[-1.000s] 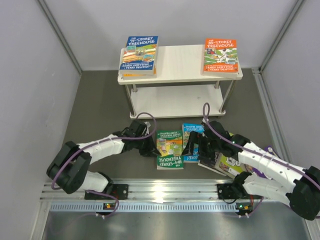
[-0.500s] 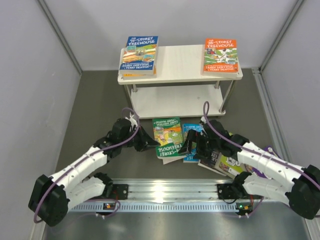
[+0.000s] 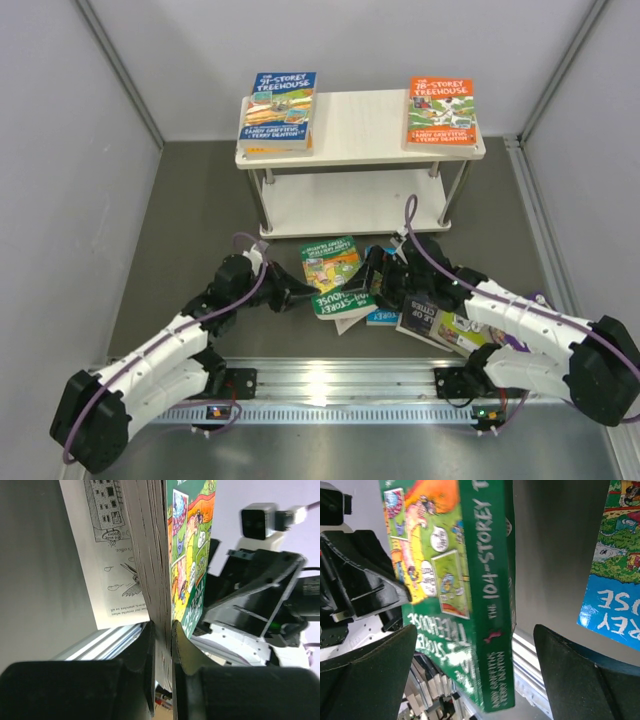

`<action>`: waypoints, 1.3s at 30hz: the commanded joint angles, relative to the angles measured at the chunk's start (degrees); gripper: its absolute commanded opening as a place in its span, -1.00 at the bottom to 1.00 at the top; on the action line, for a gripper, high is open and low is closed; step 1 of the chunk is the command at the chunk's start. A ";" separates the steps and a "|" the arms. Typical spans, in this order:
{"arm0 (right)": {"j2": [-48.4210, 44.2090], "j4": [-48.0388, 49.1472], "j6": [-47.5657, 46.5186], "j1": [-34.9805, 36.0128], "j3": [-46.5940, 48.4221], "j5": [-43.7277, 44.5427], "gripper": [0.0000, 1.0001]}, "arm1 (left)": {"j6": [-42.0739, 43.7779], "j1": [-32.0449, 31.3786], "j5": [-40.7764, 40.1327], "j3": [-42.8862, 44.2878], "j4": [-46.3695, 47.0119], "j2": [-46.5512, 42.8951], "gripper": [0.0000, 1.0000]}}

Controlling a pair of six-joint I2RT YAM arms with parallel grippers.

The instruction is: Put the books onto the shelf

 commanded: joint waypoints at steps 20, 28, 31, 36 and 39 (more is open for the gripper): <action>-5.54 -29.48 -21.15 2.63 19.69 4.82 -1.00 | 45.99 0.19 -8.05 37.07 -43.44 2.09 0.85; -7.48 -41.89 -30.12 4.29 28.48 -0.46 -1.00 | 54.36 0.19 -1.04 47.02 -41.68 9.44 0.98; -5.91 -45.41 -30.65 6.92 32.96 5.16 -1.00 | 50.59 0.19 7.21 50.44 -40.64 16.74 0.98; 1.30 -50.59 -31.80 13.87 41.04 14.21 -1.00 | 47.93 -0.15 13.55 52.74 -35.54 21.16 0.98; 5.43 -53.67 -32.94 20.09 44.73 16.68 -1.00 | 54.41 -1.56 14.45 56.33 -35.44 21.17 0.98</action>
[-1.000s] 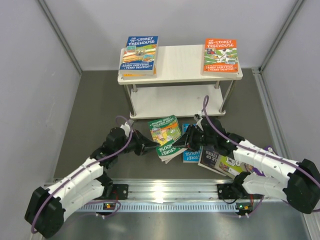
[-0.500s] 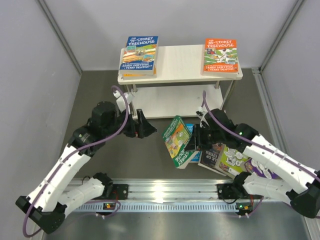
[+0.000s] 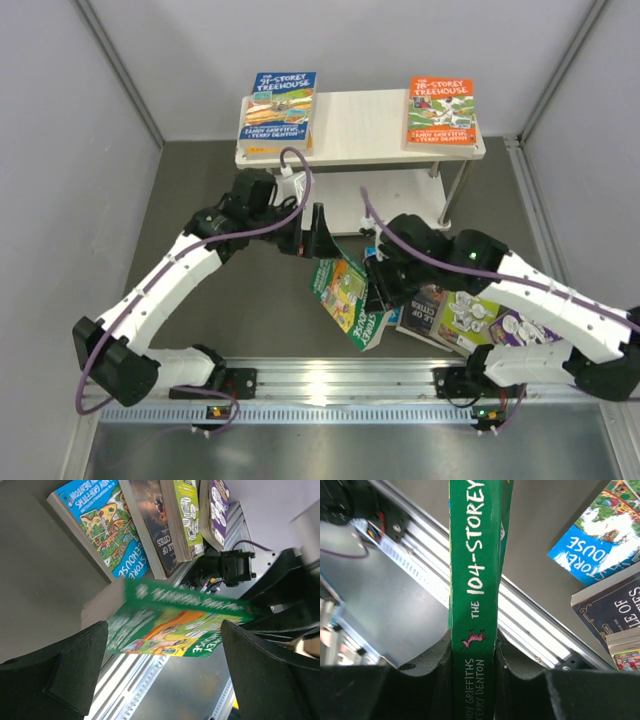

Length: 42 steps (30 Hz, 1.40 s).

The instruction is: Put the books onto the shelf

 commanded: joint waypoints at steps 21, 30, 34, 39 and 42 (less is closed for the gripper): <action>13.65 -16.23 -3.11 12.07 20.15 21.89 -1.00 | 13.05 -3.90 0.61 6.05 -11.96 7.79 0.98; 14.79 -16.86 -1.44 12.33 21.30 24.27 -1.00 | 0.66 -4.07 0.86 5.88 -7.49 14.13 0.98; 16.98 -17.04 -0.83 13.12 21.38 24.44 -1.00 | -1.28 -3.98 0.96 5.88 -3.26 12.81 0.98; 17.08 -17.56 -0.21 13.83 21.38 25.14 -1.00 | -7.06 -1.88 1.23 4.04 -3.61 12.73 0.98; 16.90 -18.53 0.40 13.91 20.60 25.58 -1.00 | -16.20 -0.12 -1.15 1.93 -3.09 10.88 0.98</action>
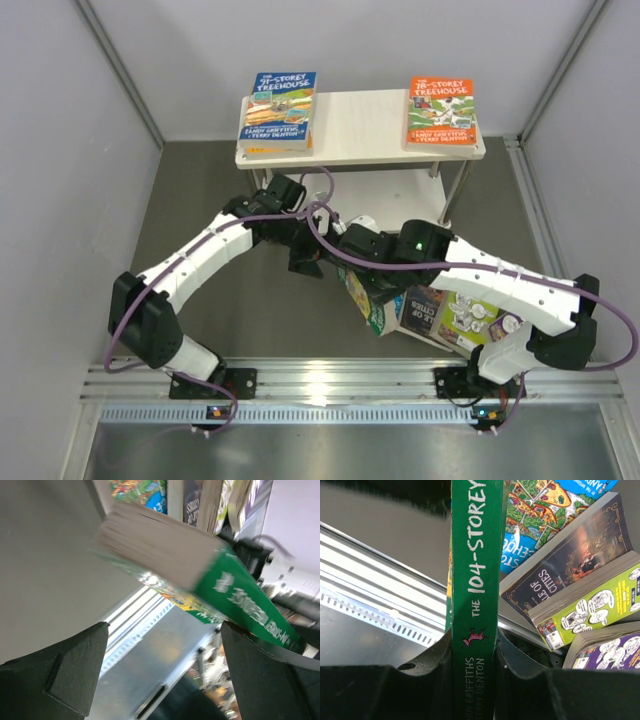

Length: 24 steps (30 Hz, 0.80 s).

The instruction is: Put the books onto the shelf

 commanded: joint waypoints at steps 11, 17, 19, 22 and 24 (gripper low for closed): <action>-1.04 2.35 1.90 2.92 -0.91 -1.61 -1.00 | -23.48 3.04 -7.01 1.52 8.32 -7.84 0.98; -0.69 2.62 2.25 3.36 0.05 -1.70 -1.00 | -24.63 3.04 -7.98 0.91 8.93 -7.58 0.98; -0.60 3.06 2.43 3.54 1.28 -1.70 -1.00 | -23.75 2.78 -8.42 0.56 7.36 -6.79 0.98; 0.53 3.14 2.43 3.54 3.30 -1.09 -1.00 | -22.09 2.25 -8.16 0.21 4.55 -5.12 0.98; 2.63 2.62 1.73 3.62 6.20 -0.65 -1.00 | -20.85 1.37 -7.81 0.47 3.14 -3.36 0.93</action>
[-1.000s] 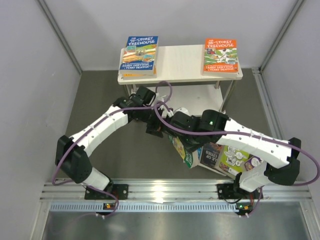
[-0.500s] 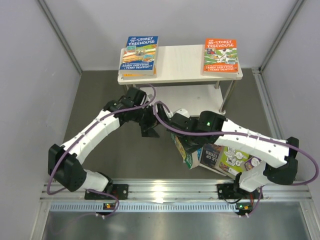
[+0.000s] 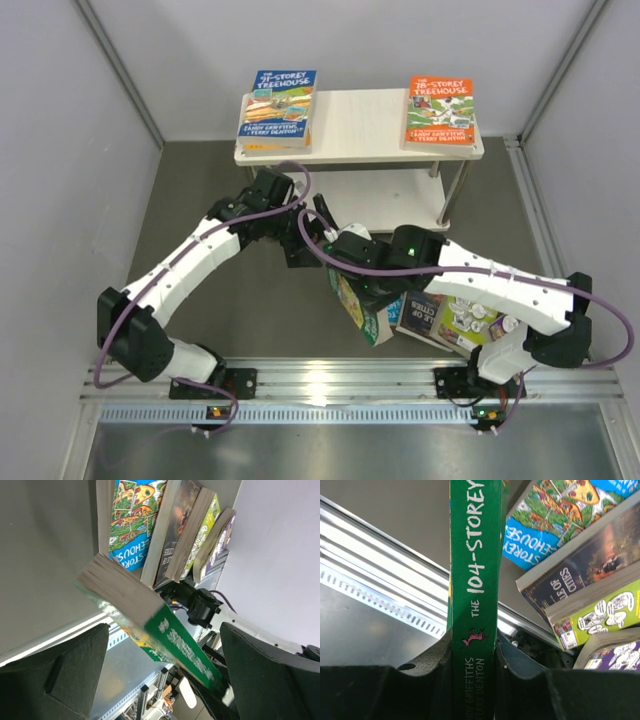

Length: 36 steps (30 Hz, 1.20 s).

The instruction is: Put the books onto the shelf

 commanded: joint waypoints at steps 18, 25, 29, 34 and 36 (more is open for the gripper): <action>6.51 -0.15 1.93 3.86 16.89 5.93 0.14 | 1.87 -2.64 -1.22 -1.24 -4.52 -0.02 -1.00; -4.38 2.12 9.83 3.60 14.09 13.66 0.99 | -14.46 -2.56 6.60 -14.33 18.96 -7.65 -1.00; -14.92 10.03 12.38 3.60 6.01 14.81 0.99 | -27.03 -2.47 8.81 -23.46 34.19 -11.52 -1.00; -29.87 16.98 17.82 3.60 -6.90 15.69 1.00 | -40.39 -2.29 8.28 -27.70 50.56 -15.74 -1.00; -35.39 19.44 19.94 3.51 -10.08 16.21 0.99 | -44.87 -2.29 7.84 -29.46 58.90 -16.63 -1.00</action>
